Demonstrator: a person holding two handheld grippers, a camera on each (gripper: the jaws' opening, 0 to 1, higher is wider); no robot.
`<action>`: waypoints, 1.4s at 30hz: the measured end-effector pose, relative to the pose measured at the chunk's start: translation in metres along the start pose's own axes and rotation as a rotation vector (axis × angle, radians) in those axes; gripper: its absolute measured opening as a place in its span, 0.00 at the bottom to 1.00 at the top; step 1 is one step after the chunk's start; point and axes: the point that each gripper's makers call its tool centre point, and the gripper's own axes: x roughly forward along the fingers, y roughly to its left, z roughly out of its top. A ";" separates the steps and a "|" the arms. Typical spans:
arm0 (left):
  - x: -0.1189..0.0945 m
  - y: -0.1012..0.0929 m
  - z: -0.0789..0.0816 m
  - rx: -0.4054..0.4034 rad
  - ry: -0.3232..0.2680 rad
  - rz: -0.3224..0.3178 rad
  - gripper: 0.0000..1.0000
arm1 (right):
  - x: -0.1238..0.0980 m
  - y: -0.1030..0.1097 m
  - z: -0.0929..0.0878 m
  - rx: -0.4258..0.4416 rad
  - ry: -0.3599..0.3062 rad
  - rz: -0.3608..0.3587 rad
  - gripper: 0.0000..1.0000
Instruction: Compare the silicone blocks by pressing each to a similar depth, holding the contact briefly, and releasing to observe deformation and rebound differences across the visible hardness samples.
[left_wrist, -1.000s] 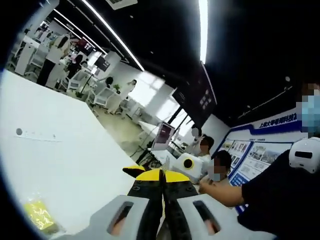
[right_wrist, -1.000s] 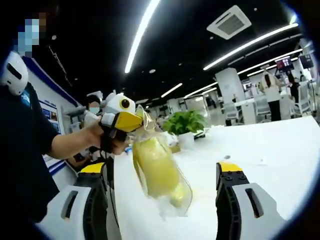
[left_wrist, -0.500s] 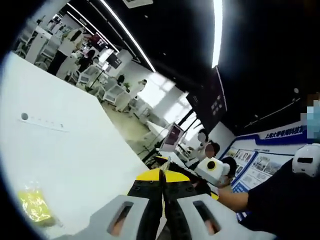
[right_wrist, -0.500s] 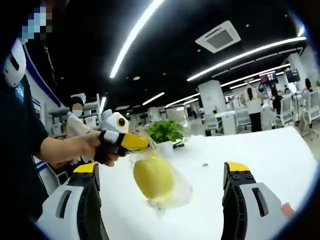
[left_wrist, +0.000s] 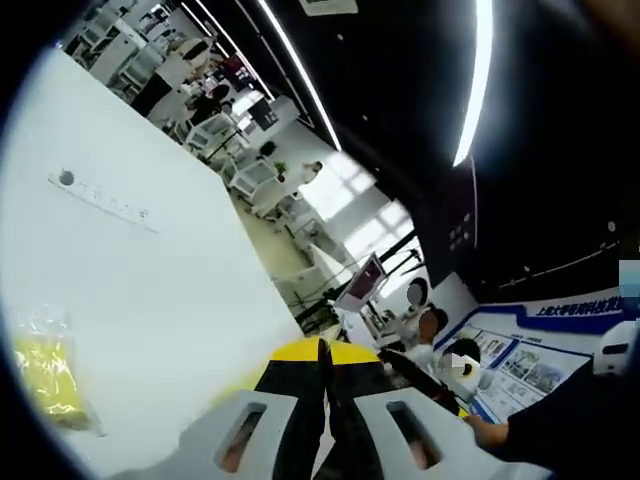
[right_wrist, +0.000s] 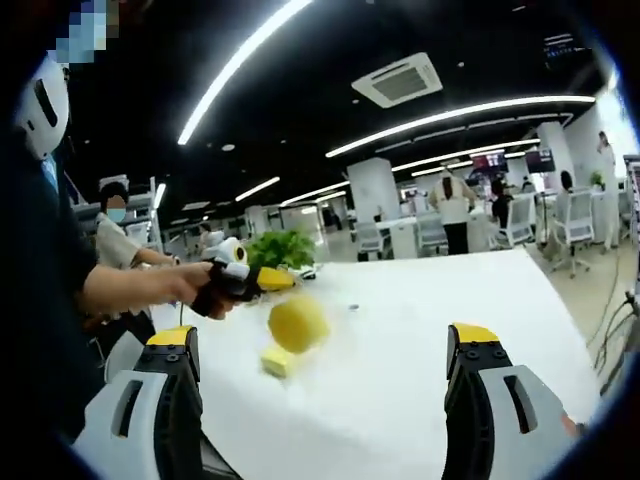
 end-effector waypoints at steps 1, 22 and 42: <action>0.002 0.003 0.000 -0.015 -0.009 0.007 0.00 | -0.007 -0.005 -0.008 0.011 0.017 -0.037 0.96; 0.034 0.123 -0.027 -0.427 -0.242 0.246 0.00 | -0.057 -0.002 -0.027 0.041 0.078 -0.158 0.90; 0.028 0.202 -0.048 -0.001 0.022 0.512 0.00 | -0.052 0.022 -0.045 0.015 0.141 -0.116 0.85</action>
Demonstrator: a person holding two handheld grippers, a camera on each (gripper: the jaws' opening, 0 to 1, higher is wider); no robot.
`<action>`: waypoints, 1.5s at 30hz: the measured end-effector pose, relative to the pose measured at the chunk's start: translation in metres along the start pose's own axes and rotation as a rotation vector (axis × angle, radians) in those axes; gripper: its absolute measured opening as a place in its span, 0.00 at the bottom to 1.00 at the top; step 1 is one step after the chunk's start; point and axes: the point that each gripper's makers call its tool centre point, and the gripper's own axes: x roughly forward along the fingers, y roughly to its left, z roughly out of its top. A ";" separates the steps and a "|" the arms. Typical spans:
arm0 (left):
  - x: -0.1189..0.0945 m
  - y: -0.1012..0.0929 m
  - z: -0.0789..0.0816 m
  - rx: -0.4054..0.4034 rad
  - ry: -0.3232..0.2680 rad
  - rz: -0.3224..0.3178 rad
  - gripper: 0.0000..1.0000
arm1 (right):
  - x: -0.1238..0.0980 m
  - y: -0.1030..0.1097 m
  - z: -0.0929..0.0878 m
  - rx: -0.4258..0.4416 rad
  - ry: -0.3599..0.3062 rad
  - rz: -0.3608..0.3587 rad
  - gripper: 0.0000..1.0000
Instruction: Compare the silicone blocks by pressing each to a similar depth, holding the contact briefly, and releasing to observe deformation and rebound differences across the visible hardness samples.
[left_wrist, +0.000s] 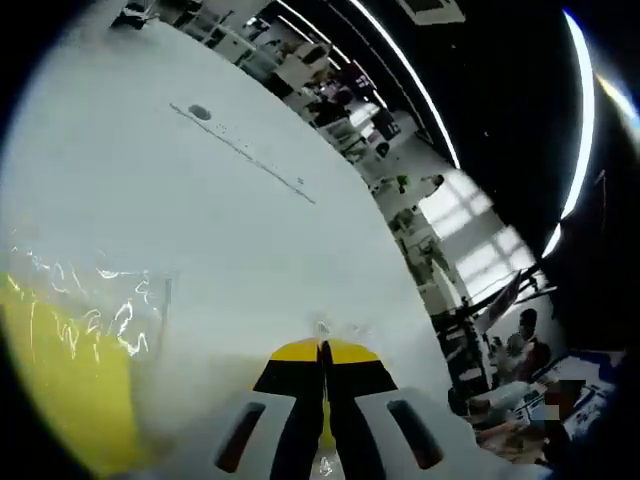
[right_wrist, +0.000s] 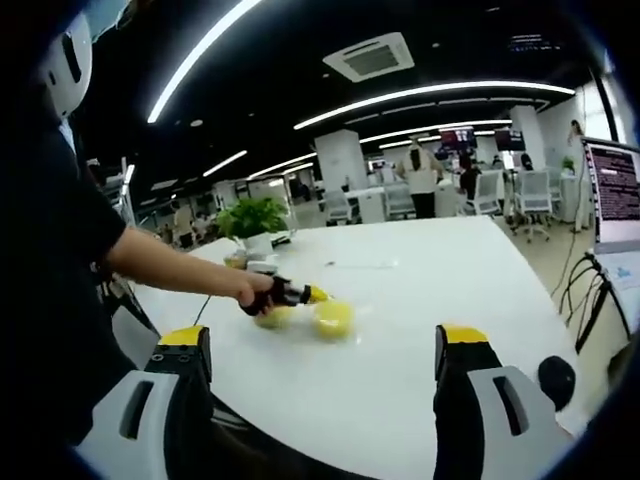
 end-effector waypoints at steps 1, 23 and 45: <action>0.002 0.004 -0.004 0.035 0.027 0.026 0.00 | -0.001 0.000 -0.001 -0.001 0.003 -0.002 0.85; -0.028 0.015 0.037 0.207 -0.039 0.059 0.19 | -0.001 0.007 -0.008 -0.013 0.026 0.003 0.85; -0.153 -0.070 0.066 0.838 -0.143 -0.113 0.57 | 0.051 0.041 -0.009 -0.157 0.090 0.132 0.80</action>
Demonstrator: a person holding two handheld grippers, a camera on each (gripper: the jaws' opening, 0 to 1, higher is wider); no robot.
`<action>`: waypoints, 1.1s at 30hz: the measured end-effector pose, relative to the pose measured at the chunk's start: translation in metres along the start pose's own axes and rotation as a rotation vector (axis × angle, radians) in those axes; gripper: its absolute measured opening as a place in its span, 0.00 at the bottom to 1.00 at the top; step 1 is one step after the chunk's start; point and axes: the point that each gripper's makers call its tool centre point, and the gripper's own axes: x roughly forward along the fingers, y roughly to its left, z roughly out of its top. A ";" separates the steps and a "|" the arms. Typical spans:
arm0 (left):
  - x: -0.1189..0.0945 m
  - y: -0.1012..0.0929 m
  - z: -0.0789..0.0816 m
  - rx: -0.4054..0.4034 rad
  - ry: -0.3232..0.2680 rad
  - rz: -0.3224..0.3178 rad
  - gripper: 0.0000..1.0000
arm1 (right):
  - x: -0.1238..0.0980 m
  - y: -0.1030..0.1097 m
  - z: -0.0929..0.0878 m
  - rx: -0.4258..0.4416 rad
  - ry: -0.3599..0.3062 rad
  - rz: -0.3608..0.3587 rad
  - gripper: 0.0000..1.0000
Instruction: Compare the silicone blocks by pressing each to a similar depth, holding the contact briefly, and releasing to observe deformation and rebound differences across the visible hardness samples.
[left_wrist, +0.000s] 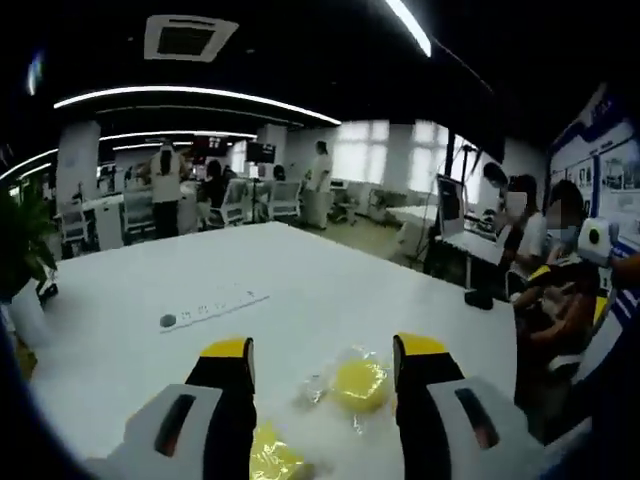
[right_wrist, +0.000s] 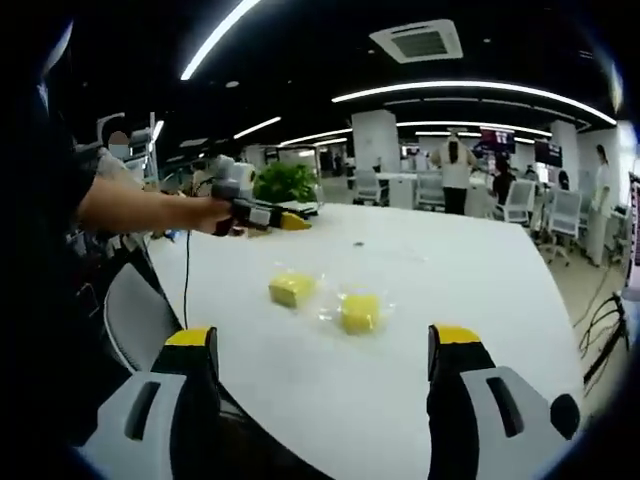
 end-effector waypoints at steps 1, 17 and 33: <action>-0.008 -0.006 0.002 0.040 -0.007 -0.015 0.59 | 0.002 0.001 0.000 -0.005 0.005 0.005 0.80; -0.115 -0.040 -0.005 0.014 -0.107 -0.035 0.86 | 0.018 0.003 0.008 -0.066 -0.018 0.012 0.83; -0.202 -0.057 -0.095 0.053 0.033 0.091 0.90 | 0.016 0.000 -0.038 -0.074 0.054 -0.049 0.84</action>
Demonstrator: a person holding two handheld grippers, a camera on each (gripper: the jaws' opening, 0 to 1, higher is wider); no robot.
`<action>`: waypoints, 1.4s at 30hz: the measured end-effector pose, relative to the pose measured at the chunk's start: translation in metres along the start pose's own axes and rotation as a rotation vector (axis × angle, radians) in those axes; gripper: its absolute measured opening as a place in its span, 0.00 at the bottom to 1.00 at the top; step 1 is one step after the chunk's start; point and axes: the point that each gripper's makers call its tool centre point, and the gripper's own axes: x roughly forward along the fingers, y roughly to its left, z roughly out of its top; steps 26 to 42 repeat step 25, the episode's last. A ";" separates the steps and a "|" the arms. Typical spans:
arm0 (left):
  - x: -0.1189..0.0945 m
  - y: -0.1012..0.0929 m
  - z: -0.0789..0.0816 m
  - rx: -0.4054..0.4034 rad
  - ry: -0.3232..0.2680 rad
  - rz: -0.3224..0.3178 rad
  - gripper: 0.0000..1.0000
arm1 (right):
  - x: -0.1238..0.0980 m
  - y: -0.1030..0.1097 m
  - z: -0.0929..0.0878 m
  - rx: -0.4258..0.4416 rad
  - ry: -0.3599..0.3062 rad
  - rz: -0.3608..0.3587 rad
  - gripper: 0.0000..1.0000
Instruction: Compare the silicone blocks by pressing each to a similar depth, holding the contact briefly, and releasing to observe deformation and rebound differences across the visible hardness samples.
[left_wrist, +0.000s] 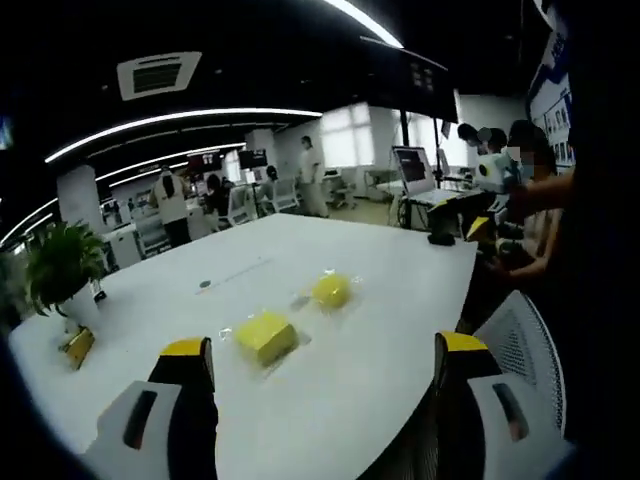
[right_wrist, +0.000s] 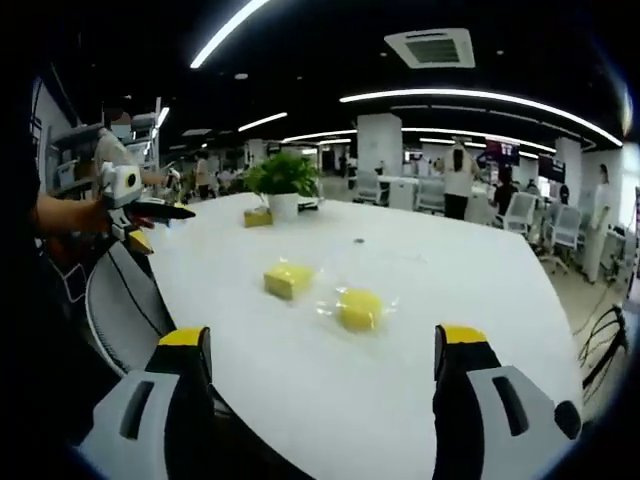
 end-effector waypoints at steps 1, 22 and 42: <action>-0.004 0.002 -0.006 -0.008 0.018 0.003 0.90 | 0.000 0.000 -0.003 0.000 0.011 -0.002 0.84; -0.013 0.027 -0.044 -0.085 0.100 -0.150 0.99 | 0.015 0.020 -0.022 0.097 0.108 -0.141 0.96; -0.009 0.029 -0.046 -0.076 0.111 -0.170 0.99 | 0.013 0.024 -0.016 0.090 0.088 -0.171 0.96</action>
